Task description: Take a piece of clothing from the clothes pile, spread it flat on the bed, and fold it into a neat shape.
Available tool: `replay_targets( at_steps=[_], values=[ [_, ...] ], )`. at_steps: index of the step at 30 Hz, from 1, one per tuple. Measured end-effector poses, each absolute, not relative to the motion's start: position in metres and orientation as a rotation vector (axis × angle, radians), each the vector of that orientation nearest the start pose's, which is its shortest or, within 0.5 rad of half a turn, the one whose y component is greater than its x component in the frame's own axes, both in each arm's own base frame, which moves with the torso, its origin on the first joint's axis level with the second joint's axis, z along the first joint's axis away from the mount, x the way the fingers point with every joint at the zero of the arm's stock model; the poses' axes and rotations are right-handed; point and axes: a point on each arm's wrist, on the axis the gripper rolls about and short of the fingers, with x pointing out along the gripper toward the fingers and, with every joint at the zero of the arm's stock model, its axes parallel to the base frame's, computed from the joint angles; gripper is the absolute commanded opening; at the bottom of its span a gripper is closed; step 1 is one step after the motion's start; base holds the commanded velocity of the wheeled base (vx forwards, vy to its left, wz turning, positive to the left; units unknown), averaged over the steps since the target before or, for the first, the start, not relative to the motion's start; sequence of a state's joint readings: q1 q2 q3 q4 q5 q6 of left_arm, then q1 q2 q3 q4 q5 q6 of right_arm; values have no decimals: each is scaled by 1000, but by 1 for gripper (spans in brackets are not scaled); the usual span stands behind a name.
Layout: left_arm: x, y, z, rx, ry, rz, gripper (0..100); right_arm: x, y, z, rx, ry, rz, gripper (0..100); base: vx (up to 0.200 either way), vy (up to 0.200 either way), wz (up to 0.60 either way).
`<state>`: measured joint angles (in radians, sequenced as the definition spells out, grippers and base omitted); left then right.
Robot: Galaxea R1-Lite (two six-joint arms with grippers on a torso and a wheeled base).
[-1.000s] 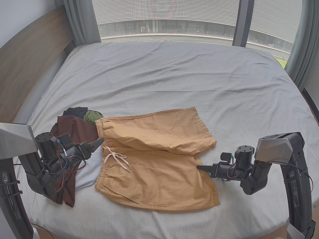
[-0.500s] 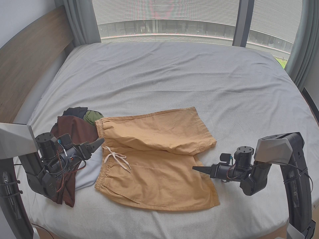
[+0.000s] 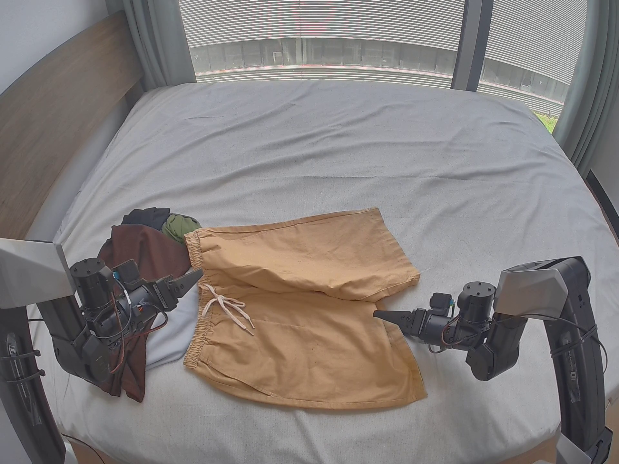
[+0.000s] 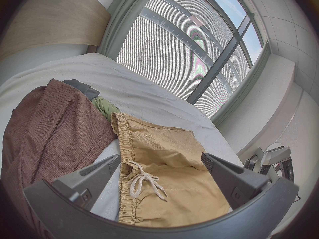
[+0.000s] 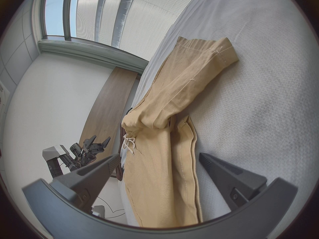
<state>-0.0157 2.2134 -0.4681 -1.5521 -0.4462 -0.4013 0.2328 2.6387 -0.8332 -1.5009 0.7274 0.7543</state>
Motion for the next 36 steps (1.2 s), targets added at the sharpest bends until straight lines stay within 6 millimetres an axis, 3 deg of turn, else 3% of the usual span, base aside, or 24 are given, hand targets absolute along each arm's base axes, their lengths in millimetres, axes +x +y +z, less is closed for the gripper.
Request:
replay_targets(
  at_steps=[1, 24, 36],
  values=[
    [322, -15, 36, -435, 281, -417, 100, 374, 104, -72, 766, 655, 794, 0, 0, 0, 0],
    [321, -15, 35, -434, 285, -416, 100, 374, 103, -72, 767, 654, 791, 0, 0, 0, 0],
    [321, -15, 35, -433, 284, -416, 100, 375, 82, -58, 776, 620, 743, 0, 0, 0, 0]
  ],
)
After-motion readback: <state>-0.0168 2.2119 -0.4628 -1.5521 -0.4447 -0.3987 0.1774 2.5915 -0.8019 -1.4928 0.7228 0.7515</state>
